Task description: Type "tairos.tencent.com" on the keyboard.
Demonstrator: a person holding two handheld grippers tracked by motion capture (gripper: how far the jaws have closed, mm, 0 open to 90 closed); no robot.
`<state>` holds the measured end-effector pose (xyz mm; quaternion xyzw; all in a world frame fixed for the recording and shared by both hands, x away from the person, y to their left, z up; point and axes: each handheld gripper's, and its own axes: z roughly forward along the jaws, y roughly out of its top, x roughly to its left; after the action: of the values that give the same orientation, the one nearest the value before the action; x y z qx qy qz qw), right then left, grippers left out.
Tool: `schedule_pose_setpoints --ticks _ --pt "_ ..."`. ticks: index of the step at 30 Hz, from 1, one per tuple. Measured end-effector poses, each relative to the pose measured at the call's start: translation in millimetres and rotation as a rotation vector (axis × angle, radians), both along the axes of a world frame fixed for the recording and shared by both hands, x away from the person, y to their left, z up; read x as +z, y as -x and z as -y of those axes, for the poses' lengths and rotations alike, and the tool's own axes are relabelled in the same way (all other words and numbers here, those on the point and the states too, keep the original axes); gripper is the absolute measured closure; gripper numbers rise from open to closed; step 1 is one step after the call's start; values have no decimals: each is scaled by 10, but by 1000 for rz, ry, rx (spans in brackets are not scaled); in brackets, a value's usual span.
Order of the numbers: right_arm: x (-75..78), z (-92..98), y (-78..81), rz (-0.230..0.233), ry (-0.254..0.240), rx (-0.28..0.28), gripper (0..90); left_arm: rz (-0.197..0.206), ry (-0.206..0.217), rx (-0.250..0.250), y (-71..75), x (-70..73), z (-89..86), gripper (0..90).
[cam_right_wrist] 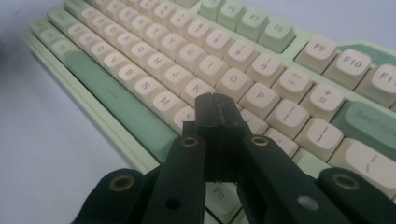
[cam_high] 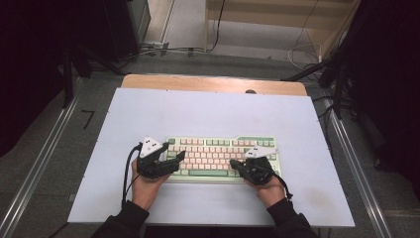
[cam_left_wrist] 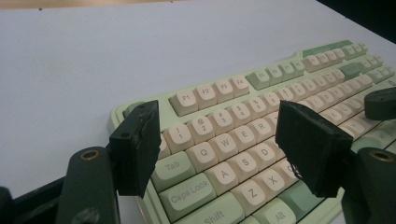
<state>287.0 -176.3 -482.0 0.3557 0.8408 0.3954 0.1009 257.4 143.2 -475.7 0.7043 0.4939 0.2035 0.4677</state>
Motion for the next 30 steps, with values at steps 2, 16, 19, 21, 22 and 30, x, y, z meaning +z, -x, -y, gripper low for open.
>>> schedule_pose_setpoints --ticks 2,16,19,21,22,30 --pt "24 19 -1 10 -12 -11 876 -1 0 -1 -1 -1 3 315" --pt "79 117 -43 16 -62 -48 621 -2 0 -2 -2 -6 10 316" --pt "88 122 -48 21 -62 -50 541 -3 -1 -2 -4 -7 10 316" --pt "94 124 -54 22 -56 -60 456 -2 0 -2 -2 -6 10 316" --pt "95 125 -56 23 -53 -67 415 -2 0 -2 -2 -6 10 316" --pt "92 129 -74 17 -48 -89 302 -1 -1 -5 -4 -7 11 317"
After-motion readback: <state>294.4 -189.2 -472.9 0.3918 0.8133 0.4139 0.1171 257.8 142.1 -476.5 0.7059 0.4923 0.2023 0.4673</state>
